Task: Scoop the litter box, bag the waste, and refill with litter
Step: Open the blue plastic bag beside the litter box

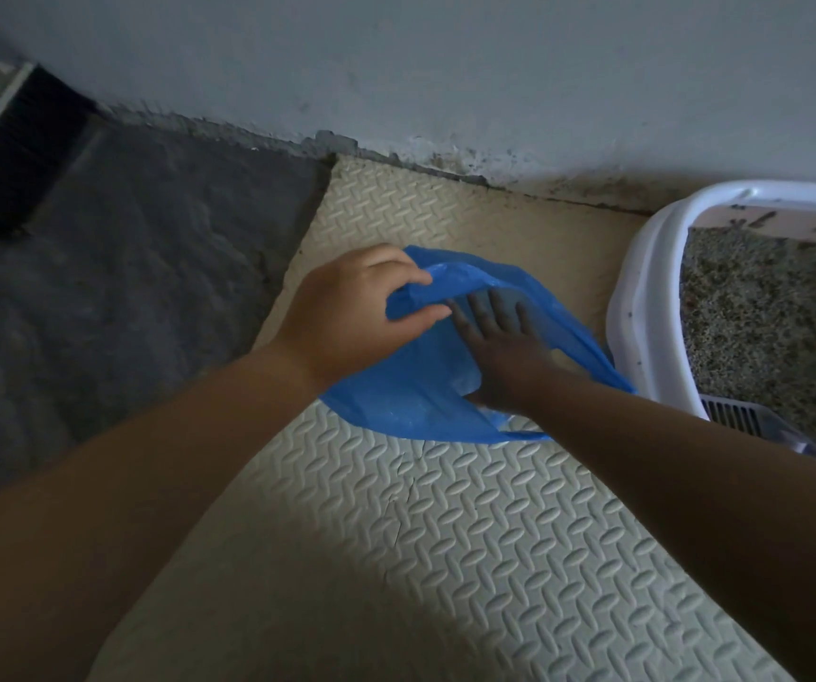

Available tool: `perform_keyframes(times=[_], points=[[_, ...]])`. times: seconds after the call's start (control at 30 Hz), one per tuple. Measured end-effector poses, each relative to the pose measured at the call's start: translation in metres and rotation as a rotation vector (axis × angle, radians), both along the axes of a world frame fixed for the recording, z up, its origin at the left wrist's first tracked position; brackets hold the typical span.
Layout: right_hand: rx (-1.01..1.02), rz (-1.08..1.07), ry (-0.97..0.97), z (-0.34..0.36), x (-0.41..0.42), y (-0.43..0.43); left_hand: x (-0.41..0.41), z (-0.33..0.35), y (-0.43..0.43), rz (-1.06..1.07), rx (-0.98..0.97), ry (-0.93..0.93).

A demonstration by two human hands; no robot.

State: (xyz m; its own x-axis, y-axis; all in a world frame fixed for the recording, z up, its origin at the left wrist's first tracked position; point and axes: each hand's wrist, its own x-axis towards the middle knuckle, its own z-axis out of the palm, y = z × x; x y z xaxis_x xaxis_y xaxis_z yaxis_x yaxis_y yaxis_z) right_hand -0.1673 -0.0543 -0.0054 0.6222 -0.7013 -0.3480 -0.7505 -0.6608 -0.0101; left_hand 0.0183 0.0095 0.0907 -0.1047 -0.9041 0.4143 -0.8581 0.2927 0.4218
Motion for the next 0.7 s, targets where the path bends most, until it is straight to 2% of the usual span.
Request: perform_keyframes(times=[0.13,0.47,0.7], points=[[0.076,-0.065,-0.005,0.000,0.004,0.004,-0.006,-0.004,-0.003,0.071,0.048,0.081],[0.125,-0.124,0.028,-0.010,0.002,-0.007,-0.001,-0.002,-0.005,0.094,0.022,-0.023],[0.202,-0.055,0.108,-0.028,-0.004,-0.020,-0.012,0.007,-0.001,0.026,0.008,-0.073]])
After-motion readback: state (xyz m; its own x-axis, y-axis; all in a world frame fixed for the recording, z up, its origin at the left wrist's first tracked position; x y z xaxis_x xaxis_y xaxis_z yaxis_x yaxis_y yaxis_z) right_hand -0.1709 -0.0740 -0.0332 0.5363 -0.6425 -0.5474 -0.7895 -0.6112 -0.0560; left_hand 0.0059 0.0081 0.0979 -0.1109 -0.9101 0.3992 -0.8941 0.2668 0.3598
